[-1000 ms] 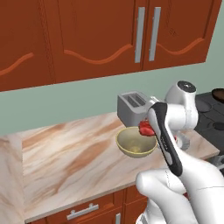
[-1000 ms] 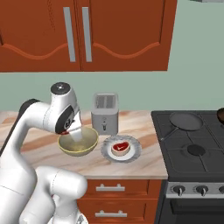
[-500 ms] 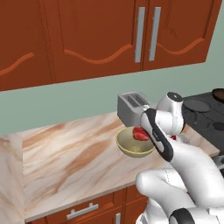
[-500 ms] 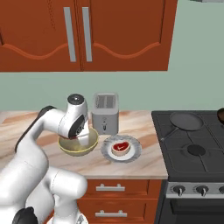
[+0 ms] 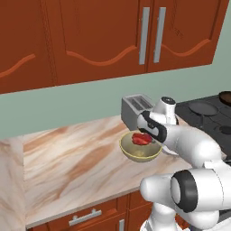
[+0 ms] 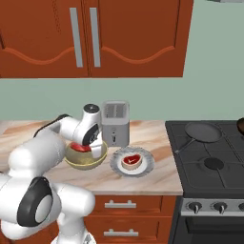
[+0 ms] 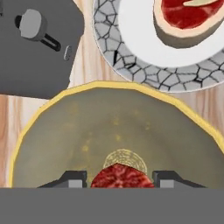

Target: Place one of the steaks on the plate and the other in the bowl. Then place the bowl in the fridge.

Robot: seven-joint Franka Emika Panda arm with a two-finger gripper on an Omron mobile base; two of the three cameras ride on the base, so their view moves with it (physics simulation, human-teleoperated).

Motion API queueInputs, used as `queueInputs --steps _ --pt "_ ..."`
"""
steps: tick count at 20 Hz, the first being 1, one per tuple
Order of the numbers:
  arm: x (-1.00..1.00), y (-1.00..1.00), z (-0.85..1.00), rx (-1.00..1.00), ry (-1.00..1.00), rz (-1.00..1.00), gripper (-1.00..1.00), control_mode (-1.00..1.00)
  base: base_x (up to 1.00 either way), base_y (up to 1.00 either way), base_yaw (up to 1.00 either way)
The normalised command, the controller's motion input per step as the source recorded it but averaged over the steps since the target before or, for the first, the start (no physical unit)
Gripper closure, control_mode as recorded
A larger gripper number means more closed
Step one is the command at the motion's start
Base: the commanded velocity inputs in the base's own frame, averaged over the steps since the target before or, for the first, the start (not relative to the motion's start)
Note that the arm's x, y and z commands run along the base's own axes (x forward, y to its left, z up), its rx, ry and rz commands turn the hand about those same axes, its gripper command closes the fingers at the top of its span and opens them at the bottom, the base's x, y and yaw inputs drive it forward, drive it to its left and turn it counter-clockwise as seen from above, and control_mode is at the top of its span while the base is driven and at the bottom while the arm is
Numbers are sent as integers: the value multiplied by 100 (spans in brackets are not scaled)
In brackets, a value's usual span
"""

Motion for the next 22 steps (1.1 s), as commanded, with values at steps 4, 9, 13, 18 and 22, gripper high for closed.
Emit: queueInputs --steps 4,9,13,18,22 --pt "37 5 -35 0 3 0 100 -100 0 0 0" --pt "25 1 -33 0 0 0 100 -100 0 0 0" --pt "0 0 -27 0 0 0 100 -100 0 0 0" --pt "-1 0 -28 0 1 0 100 -100 0 0 0" --pt "-3 18 -29 0 2 0 -100 -100 0 0 0"
